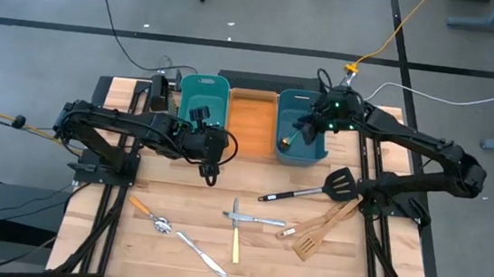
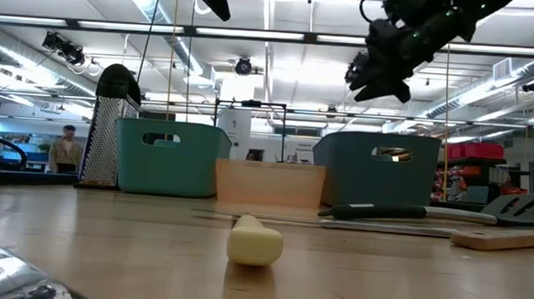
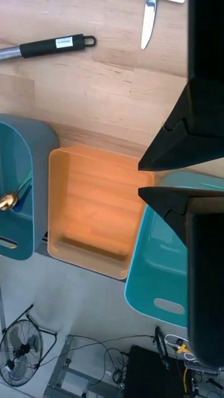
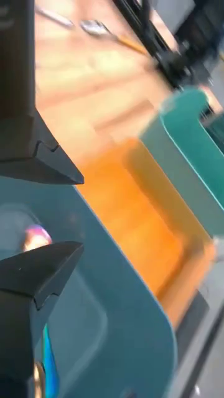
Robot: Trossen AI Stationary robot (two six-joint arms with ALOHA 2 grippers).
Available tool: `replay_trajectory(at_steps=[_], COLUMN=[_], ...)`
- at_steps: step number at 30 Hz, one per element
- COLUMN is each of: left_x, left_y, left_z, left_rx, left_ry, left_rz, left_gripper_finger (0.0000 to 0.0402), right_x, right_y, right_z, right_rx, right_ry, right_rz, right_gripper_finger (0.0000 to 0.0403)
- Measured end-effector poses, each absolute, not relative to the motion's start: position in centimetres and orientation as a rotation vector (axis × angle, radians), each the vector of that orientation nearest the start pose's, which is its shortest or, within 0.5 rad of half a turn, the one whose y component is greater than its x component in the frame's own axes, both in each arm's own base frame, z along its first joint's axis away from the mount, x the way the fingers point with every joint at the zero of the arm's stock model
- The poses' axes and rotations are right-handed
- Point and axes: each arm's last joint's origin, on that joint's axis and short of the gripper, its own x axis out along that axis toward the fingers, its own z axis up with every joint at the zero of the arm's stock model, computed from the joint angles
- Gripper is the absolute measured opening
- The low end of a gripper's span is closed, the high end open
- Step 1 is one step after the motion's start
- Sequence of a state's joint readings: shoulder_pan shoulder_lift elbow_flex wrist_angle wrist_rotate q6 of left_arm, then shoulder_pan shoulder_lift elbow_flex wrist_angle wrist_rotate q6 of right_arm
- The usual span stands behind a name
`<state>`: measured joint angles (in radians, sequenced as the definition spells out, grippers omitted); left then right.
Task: Pick & Place Kitchen Items
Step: Put the top silver knife into the orange bin
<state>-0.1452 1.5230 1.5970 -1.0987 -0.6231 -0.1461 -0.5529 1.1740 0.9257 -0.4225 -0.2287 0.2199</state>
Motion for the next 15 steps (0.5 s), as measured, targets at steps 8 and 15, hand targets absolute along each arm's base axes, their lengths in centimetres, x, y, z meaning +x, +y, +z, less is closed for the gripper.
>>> replay_trajectory(at_steps=[8, 15], left_x=[29.4, 29.4], left_y=[-2.6, -2.6], left_z=[36.7, 36.7], left_rx=[0.255, 0.256], left_ry=[0.920, 0.920], left_rz=[0.502, 0.501], left_gripper_finger=[0.0058, 0.0058], right_x=[21.0, 21.5], right_y=[-8.0, -4.0], right_z=[29.9, 29.3], right_rx=[0.445, 0.421], right_ry=[0.605, 0.724], right_rz=[-0.241, -0.124], right_gripper_finger=[0.0169, 0.0169])
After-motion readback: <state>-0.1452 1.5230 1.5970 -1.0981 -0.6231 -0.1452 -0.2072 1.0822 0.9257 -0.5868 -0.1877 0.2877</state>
